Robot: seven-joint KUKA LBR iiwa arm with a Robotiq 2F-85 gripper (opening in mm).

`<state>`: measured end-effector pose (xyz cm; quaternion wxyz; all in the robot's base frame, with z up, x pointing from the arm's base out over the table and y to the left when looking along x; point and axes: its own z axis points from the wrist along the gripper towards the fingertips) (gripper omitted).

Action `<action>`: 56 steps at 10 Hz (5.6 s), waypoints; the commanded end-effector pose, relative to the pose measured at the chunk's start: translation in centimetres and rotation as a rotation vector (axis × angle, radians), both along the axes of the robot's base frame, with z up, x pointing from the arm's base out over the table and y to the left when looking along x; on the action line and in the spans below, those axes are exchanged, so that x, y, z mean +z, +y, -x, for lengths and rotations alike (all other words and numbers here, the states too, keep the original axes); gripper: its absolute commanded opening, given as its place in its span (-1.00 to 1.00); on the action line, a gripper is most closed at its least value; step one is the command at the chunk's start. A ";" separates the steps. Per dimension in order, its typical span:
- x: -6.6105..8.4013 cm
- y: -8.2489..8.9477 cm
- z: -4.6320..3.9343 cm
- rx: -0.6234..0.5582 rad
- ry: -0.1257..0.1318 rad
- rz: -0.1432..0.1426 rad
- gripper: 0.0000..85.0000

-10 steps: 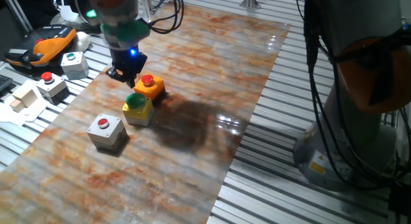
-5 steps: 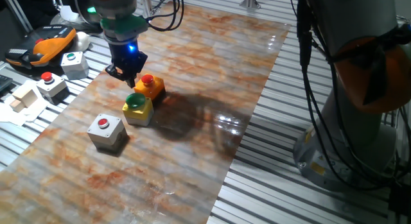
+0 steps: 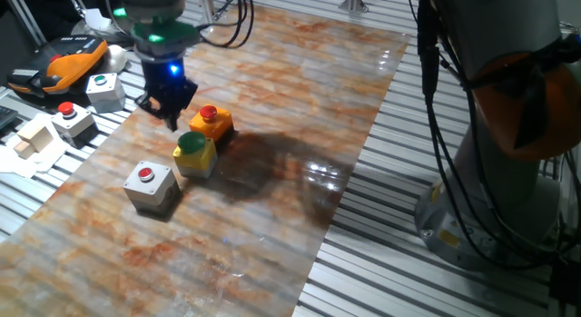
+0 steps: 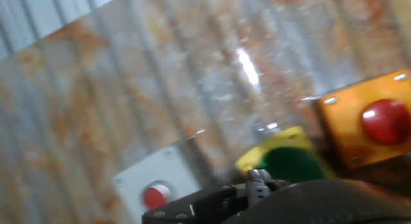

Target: Press three buttons from left to right in sequence

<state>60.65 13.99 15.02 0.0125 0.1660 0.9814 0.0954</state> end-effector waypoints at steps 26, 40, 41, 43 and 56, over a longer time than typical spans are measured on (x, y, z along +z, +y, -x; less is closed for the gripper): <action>-0.2 1.9 0.24 0.027 -0.081 -0.041 -1.00; -1.4 3.2 -1.61 -0.125 -0.045 0.030 -1.00; -1.4 3.2 -1.61 -0.126 -0.046 0.061 -1.00; -1.4 3.2 -1.61 -0.103 -0.037 0.114 -1.00; -1.4 3.2 -1.61 0.001 0.013 0.203 -1.00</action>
